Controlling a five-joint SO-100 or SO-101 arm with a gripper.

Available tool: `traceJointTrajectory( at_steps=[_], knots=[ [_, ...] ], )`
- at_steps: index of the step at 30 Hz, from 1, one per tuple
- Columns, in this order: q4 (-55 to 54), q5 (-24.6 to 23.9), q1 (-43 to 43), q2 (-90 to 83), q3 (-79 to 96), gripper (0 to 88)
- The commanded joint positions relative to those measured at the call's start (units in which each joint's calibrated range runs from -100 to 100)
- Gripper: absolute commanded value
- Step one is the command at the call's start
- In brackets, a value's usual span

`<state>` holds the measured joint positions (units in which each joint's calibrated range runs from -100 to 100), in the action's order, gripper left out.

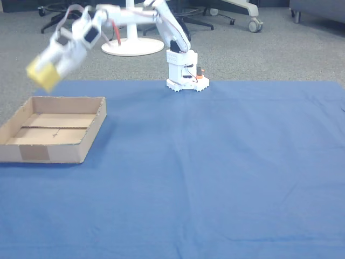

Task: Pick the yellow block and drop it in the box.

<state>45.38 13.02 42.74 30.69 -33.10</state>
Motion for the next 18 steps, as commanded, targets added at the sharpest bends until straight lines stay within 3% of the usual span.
traceJointTrajectory(
  at_steps=[1, 10, 13, 18],
  knots=[
    [3.94, -0.49, -2.35, 5.91, -5.09, 23.7],
    [4.52, -0.83, -4.4, 12.49, -3.37, 24.3],
    [4.6, -0.93, -4.24, 12.32, -2.92, 45.1],
    [6.59, -1.51, -3.77, 7.85, -0.39, 61.4]
  ],
)
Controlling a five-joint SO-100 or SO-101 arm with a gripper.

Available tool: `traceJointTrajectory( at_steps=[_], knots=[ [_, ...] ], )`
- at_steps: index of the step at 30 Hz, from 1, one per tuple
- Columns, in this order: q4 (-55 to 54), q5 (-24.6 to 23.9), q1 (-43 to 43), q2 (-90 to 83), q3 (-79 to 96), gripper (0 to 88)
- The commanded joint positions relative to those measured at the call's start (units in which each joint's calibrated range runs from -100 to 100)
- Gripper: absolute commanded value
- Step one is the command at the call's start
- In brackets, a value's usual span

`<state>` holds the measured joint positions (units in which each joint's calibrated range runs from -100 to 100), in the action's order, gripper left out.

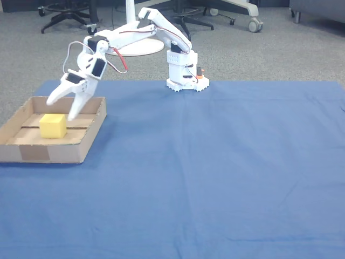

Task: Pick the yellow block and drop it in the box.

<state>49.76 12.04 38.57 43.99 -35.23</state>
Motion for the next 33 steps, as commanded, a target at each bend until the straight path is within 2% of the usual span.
traceJointTrajectory(
  at_steps=[1, 4, 5, 7, 8, 10, 12, 13, 16, 18, 20, 23, 29, 33],
  knots=[
    [5.42, -1.17, 0.32, -10.01, 3.46, 61.5],
    [18.9, -4.4, -3.45, -34.32, 11.34, 59.0],
    [24.52, -5.18, -5.97, -44.45, 13.96, 52.8],
    [34.2, -7.08, -14.07, -65.98, 19.12, 47.2],
    [37.01, -7.96, -19.97, -77.72, 23.65, 38.2],
    [38.08, -9.28, -31.06, -100.17, 36.41, 25.9],
    [33.95, -9.23, -36.96, -118.07, 52.33, 7.7],
    [31.63, -8.79, -37.51, -124.57, 61.56, 4.1],
    [21.21, -7.13, -37.11, -137.07, 92.42, 1.4],
    [9.89, -6.98, -36.09, -140.61, 109.89, 0.2],
    [0.71, -9.28, -35.3, -141.63, 122.92, 0.2],
    [-10.2, -9.77, -35.3, -141.71, 135.05, 0.2],
    [-2.18, -10.01, -39.16, -141.63, 135.05, 1.2],
    [-2.1, -10.89, -38.69, -141.63, 135.05, 0.2]
  ],
)
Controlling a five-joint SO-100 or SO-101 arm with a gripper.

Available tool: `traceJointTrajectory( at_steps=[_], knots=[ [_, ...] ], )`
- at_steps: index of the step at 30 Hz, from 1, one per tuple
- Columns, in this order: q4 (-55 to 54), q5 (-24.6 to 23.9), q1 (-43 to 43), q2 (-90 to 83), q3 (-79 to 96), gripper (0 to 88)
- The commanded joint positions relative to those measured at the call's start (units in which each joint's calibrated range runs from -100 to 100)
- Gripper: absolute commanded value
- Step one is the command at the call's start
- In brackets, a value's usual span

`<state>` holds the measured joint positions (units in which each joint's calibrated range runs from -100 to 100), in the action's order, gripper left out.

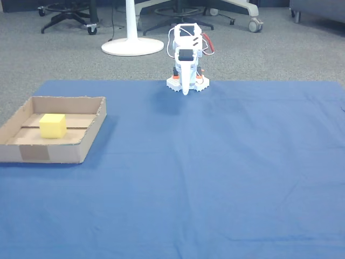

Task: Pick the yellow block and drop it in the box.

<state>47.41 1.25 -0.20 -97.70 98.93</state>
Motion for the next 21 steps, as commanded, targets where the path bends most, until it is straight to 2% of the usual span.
traceJointTrajectory(
  at_steps=[1, 7, 21],
  knots=[
    [0.33, 0.44, -0.15, 0.06, 0.89, 0.2],
    [0.33, -0.88, -0.15, 0.06, 0.89, 0.2],
    [0.33, -0.29, -0.86, 0.06, 0.89, 0.2]
  ],
)
